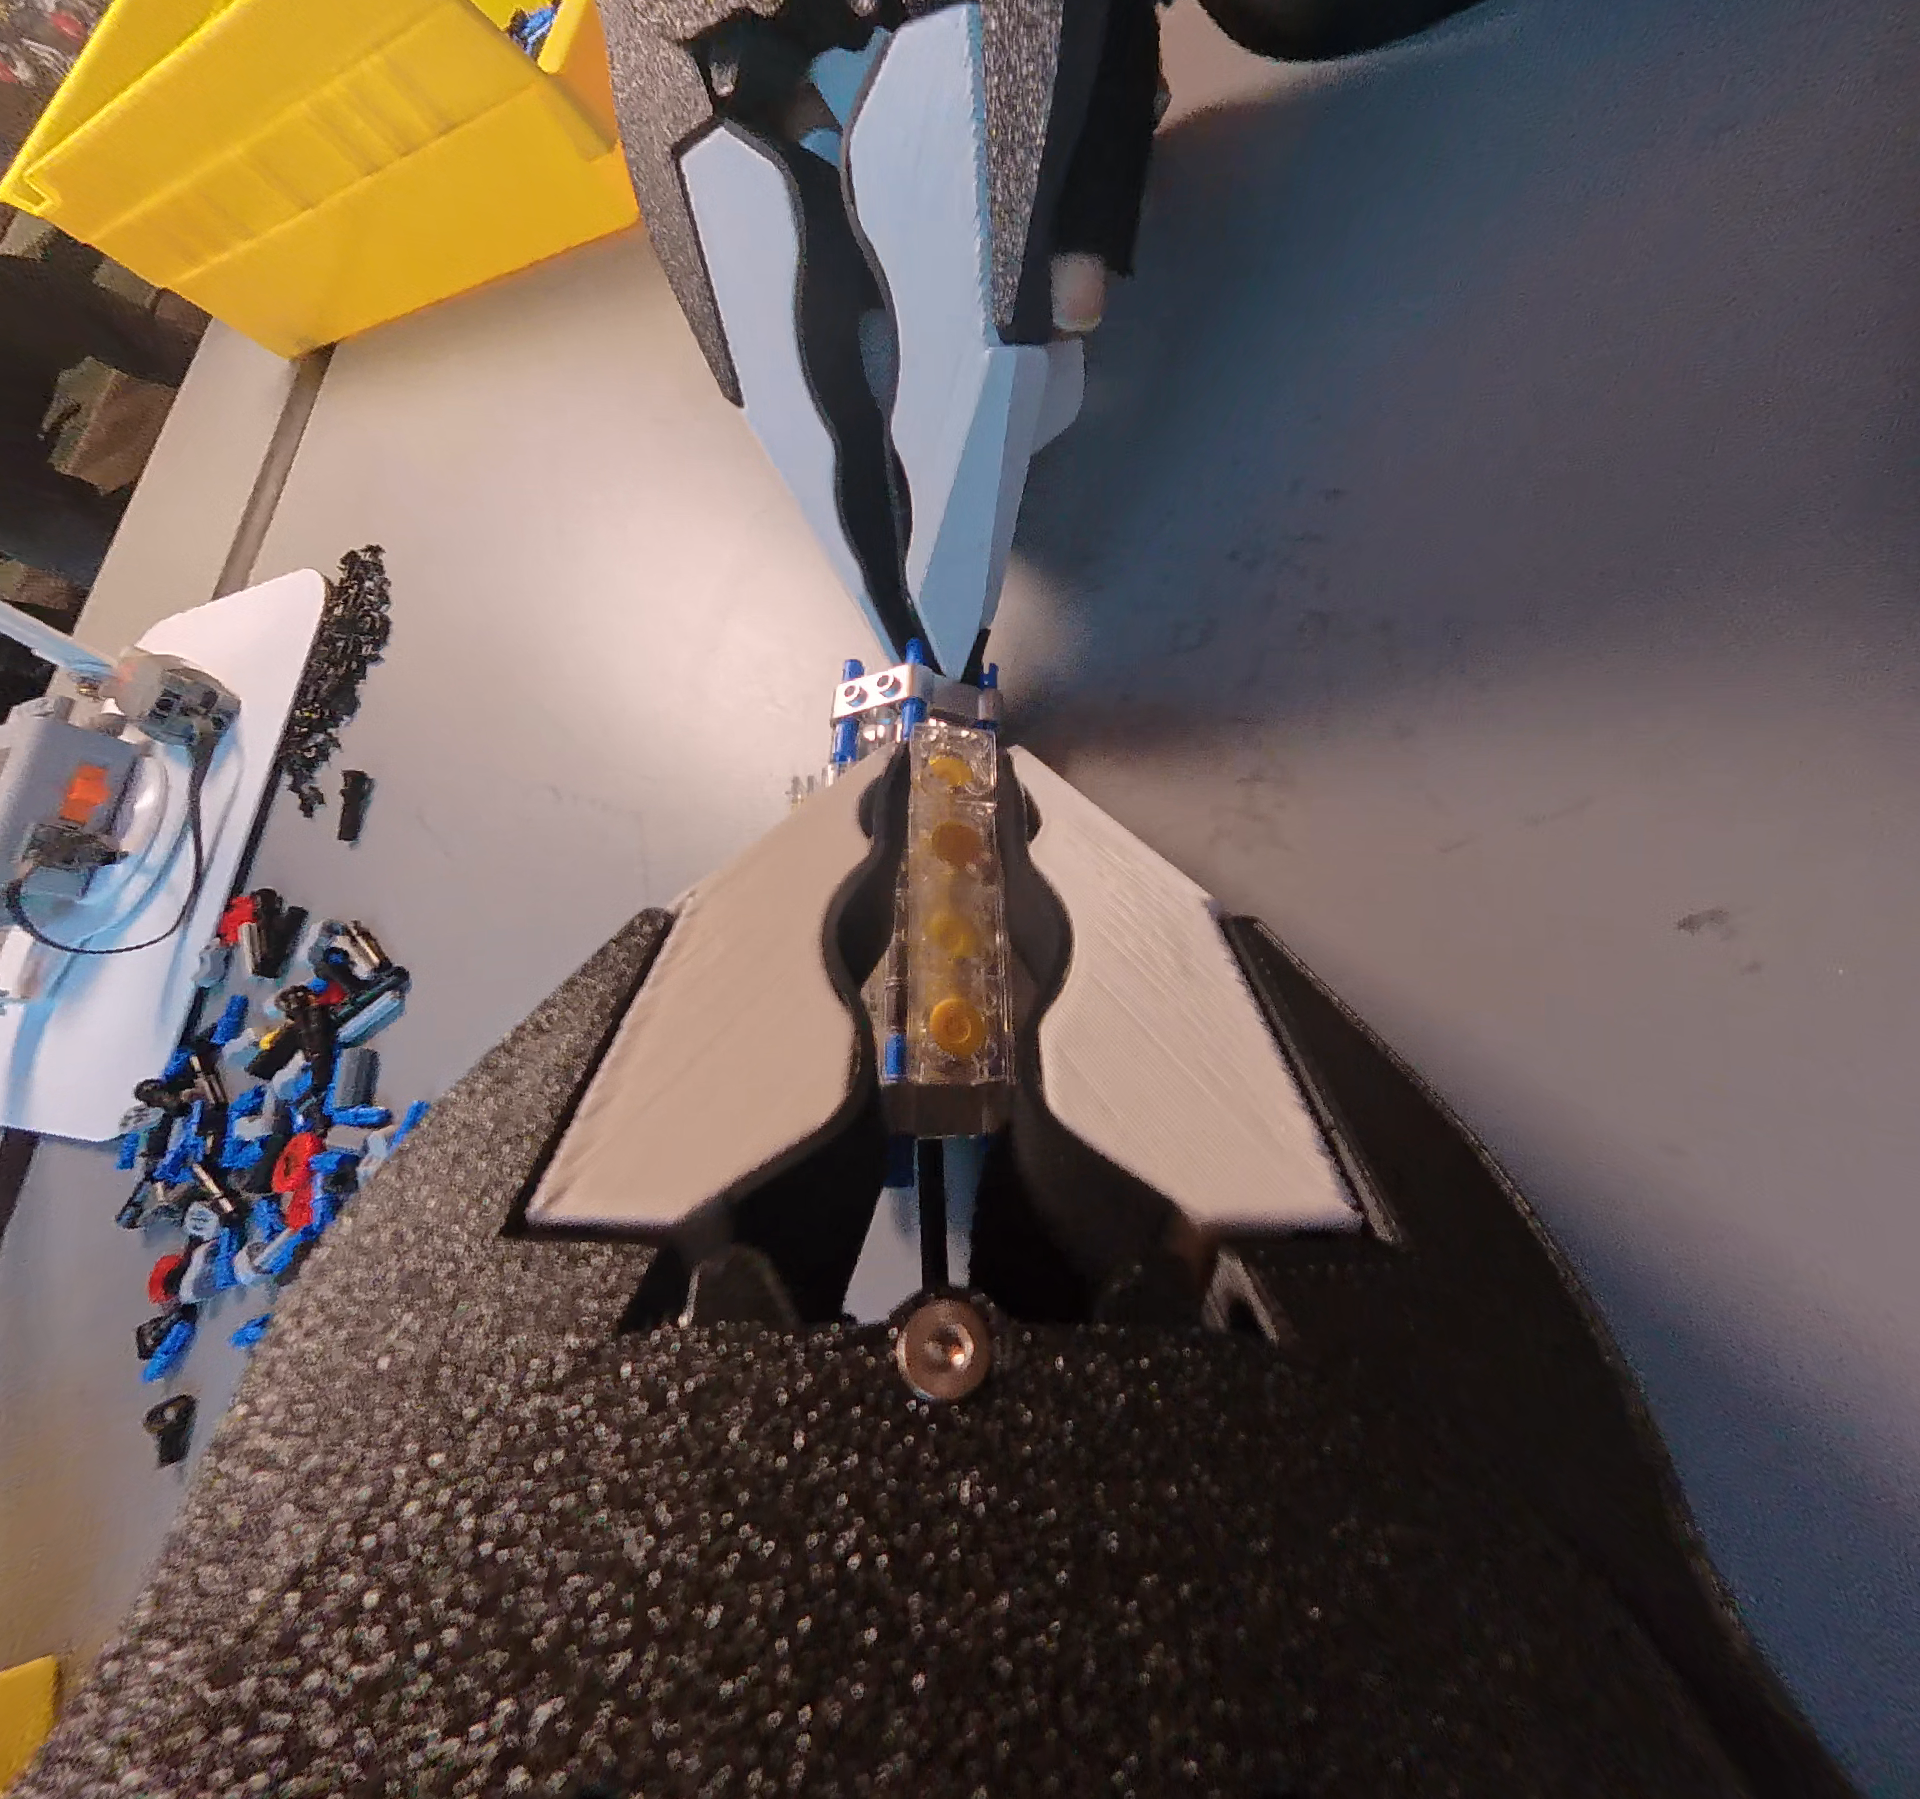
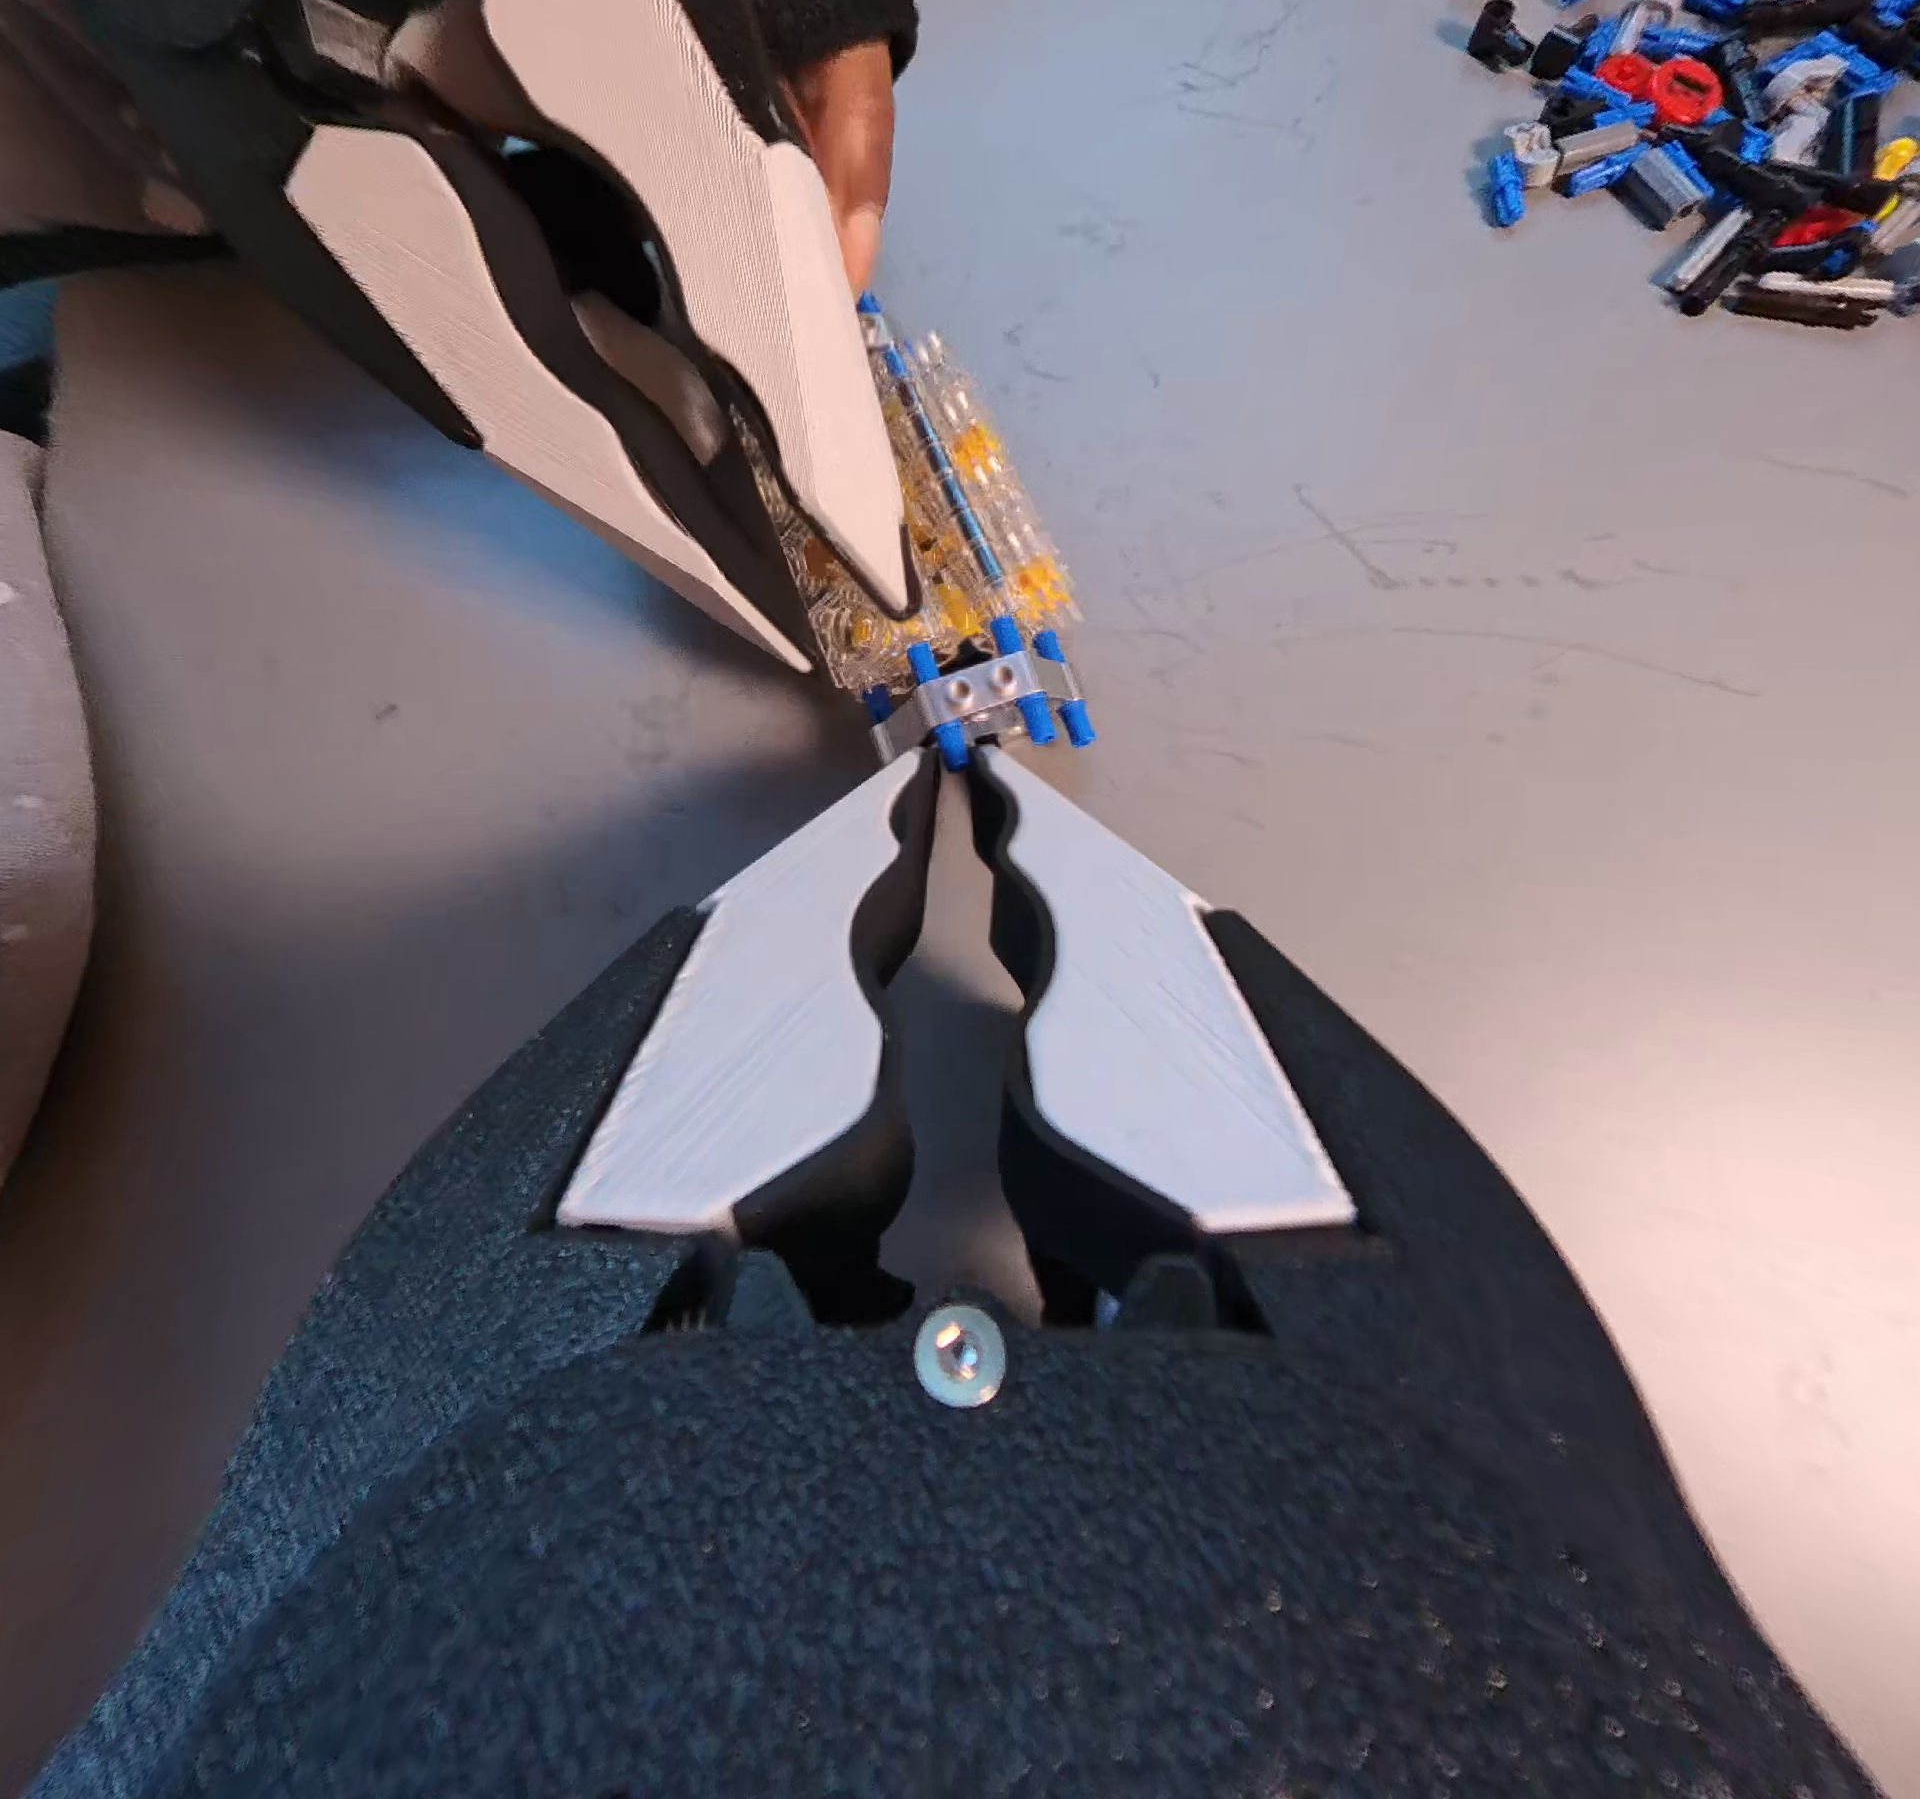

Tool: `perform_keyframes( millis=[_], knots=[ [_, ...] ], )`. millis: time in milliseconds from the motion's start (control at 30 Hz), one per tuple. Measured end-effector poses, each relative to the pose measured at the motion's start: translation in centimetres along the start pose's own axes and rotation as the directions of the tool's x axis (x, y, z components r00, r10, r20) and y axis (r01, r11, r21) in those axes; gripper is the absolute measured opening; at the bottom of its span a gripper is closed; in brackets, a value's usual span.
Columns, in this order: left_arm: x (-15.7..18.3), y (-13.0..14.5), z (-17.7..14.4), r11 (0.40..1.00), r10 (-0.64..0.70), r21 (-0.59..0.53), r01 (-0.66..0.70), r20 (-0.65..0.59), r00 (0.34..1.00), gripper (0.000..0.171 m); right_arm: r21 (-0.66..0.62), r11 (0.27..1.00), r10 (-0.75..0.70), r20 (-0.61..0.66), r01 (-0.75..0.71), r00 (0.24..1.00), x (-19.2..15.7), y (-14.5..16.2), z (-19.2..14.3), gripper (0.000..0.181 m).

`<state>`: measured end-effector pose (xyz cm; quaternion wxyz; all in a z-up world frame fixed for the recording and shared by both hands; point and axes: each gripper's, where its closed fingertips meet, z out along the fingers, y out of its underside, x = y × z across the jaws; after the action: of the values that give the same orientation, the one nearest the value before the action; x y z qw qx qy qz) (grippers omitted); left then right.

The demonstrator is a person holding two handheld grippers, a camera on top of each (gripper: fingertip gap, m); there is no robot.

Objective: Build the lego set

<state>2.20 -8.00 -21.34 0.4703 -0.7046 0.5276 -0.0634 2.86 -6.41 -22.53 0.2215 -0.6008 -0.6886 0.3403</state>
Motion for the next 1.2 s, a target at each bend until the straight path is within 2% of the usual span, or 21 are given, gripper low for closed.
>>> perform_keyframes(
  millis=[100, 167, 267, 400, 567, 667, 767, 833, 933, 1033, 1100, 1200],
  knots=[
    [0.1, 0.1, 0.0, 1.000, 0.003, -0.006, -0.003, -0.003, 1.000, 0.014, -0.020, 1.000, -0.019, -0.050, 0.018, 0.999, 0.8, 0.2, -0.1, 0.016],
    [0.0, 0.0, 0.0, 1.000, -0.022, 0.002, 0.022, -0.001, 1.000, 0.014, -0.006, 1.000, -0.013, -0.040, 0.012, 0.999, 1.0, 0.2, -0.5, 0.021],
    [0.0, -0.1, 0.0, 1.000, -0.020, -0.002, 0.020, 0.001, 1.000, 0.014, -0.001, 0.997, -0.071, -0.012, 0.071, 0.997, 0.7, 0.1, -1.1, 0.021],
    [0.2, -0.1, 0.0, 1.000, -0.013, -0.004, 0.013, -0.008, 1.000, 0.014, -0.083, 0.976, -0.207, -0.044, 0.203, 0.977, 0.3, 1.0, -1.4, 0.021],
    [0.7, -0.3, 0.0, 1.000, -0.002, -0.009, 0.002, -0.022, 1.000, 0.019, -0.075, 0.973, -0.220, -0.053, 0.216, 0.974, 0.0, 0.8, -0.4, 0.017],
    [0.1, -0.9, -0.8, 0.997, -0.074, 0.016, 0.075, -0.029, 0.997, 0.025, -0.060, 0.978, -0.202, -0.049, 0.199, 0.978, 0.3, 0.9, -0.5, 0.017],
    [-1.7, 0.6, -2.0, 0.981, -0.188, -0.042, 0.188, -0.008, 0.982, 0.032, -0.065, 0.971, -0.236, -0.084, 0.231, 0.968, 1.0, 0.9, -0.6, 0.017],
    [-2.6, 2.6, -2.6, 0.935, -0.342, -0.107, 0.338, -0.015, 0.940, 0.042, -0.077, 0.967, -0.252, -0.127, 0.243, 0.959, 1.8, 1.0, -0.8, 0.017],
    [-2.2, 3.4, -2.9, 0.817, -0.576, -0.124, 0.563, -0.127, 0.808, 0.048, -0.119, 0.969, -0.238, -0.208, 0.217, 0.949, 3.7, 1.6, -1.1, 0.018],
    [-0.5, 2.5, -2.6, 0.758, -0.652, -0.159, 0.633, -0.218, 0.726, 0.048, -0.101, 0.984, -0.165, -0.242, 0.144, 0.956, 4.8, 1.7, -1.7, 0.019],
    [0.6, 1.8, -2.2, 0.736, -0.677, -0.186, 0.652, -0.243, 0.695, 0.048, -0.104, 0.988, -0.137, -0.208, 0.117, 0.969, 4.4, 2.2, -2.2, 0.019],
    [2.7, 0.5, -2.0, 0.700, -0.713, -0.228, 0.677, -0.288, 0.640, 0.053, -0.077, 0.996, -0.046, -0.008, 0.046, 0.999, 0.9, 2.8, -2.3, 0.024]
  ],
)
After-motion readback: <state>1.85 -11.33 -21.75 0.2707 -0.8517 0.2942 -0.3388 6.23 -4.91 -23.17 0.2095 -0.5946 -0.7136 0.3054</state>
